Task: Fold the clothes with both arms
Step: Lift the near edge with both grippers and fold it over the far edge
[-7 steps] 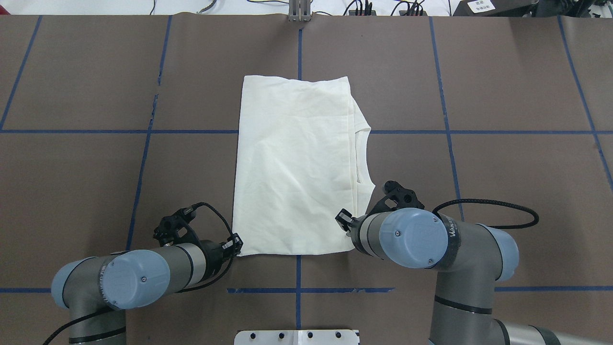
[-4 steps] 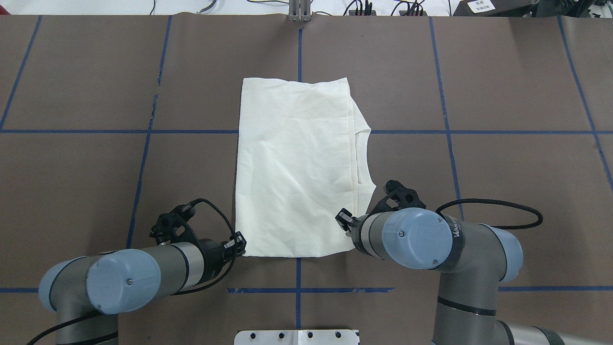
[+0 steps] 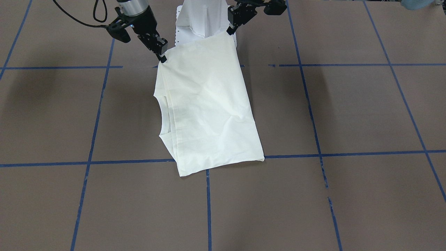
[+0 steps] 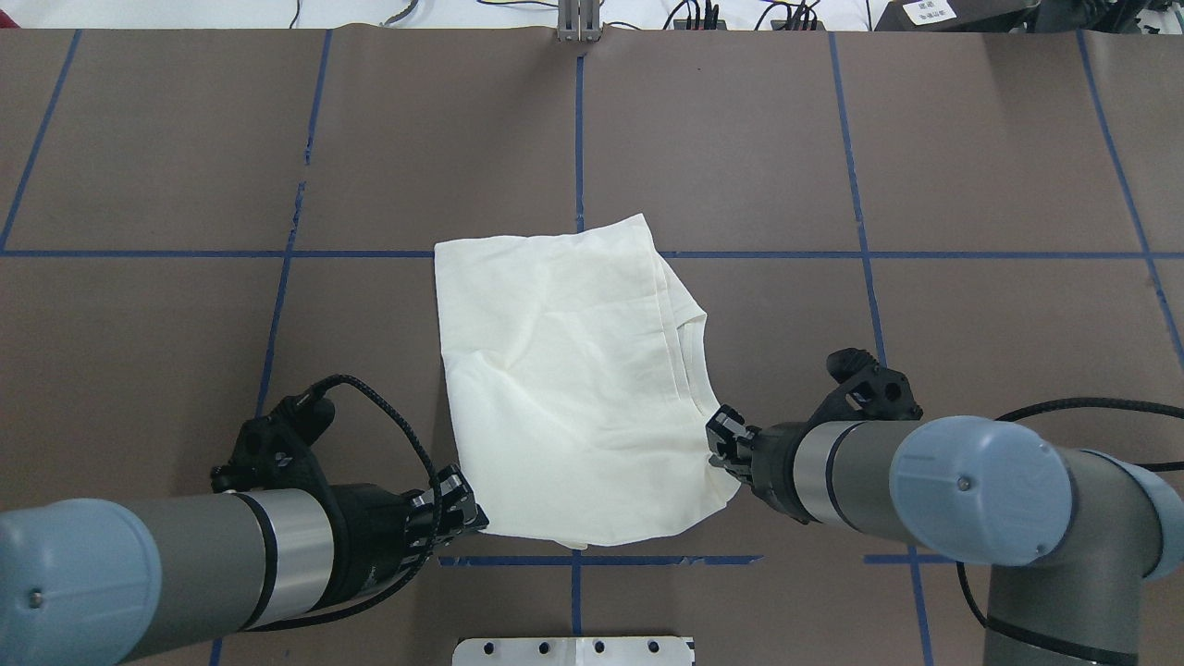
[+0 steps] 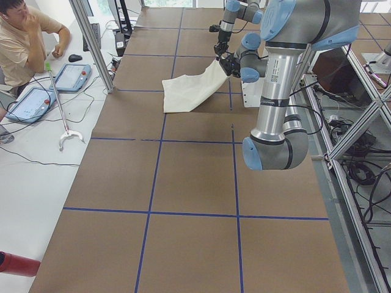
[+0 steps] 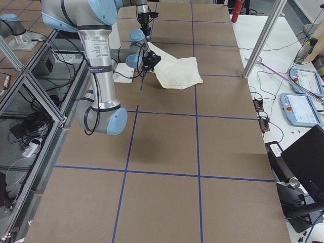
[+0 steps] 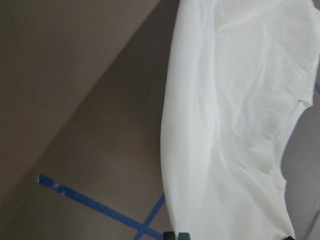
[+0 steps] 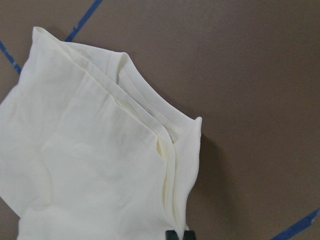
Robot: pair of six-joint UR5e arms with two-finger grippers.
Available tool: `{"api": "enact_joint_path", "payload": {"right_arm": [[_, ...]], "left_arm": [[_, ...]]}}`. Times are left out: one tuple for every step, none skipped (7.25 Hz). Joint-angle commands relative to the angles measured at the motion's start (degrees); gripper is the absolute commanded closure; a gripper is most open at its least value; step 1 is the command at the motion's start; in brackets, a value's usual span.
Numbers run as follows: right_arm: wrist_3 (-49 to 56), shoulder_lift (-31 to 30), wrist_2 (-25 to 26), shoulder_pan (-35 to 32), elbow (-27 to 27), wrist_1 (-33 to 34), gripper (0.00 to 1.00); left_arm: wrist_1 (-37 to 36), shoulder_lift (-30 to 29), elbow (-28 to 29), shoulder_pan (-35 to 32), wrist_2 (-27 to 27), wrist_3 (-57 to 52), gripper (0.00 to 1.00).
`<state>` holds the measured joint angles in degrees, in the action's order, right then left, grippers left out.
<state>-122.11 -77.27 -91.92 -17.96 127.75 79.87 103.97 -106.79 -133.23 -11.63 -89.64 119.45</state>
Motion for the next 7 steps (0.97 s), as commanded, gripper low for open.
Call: {"api": "enact_joint_path", "payload": {"right_arm": [[3.2, 7.8, -3.9, -7.8, -6.7, 0.5, 1.00], [3.2, 9.0, -4.8, -8.3, -7.9, 1.2, 1.00], [3.2, 9.6, -4.8, -8.5, -7.9, 1.4, 1.00], [3.2, 9.9, -4.8, -8.6, -7.9, 1.4, 1.00], [3.2, 10.2, -4.8, -9.0, -8.3, 1.4, 1.00], [3.3, 10.8, -4.6, -9.3, -10.1, 1.1, 1.00], [3.3, 14.0, -4.6, -10.0, -14.0, 1.2, 1.00]], "left_arm": [[-1.8, -1.7, 2.0, -4.6, -1.1, -5.9, 1.00], [-2.0, -1.7, 3.0, -4.5, -1.1, -6.0, 1.00], [-4.2, -1.8, 2.5, -4.5, -1.2, -6.0, 1.00], [-5.9, -1.8, 2.5, -4.3, -3.3, -5.3, 1.00], [-5.9, -1.8, 3.9, -3.9, -3.8, -5.3, 1.00], [-5.8, -2.3, 5.4, -3.9, -3.4, -5.5, 1.00], [-5.5, -2.4, 7.1, -4.8, -3.2, -6.1, 1.00]]}}
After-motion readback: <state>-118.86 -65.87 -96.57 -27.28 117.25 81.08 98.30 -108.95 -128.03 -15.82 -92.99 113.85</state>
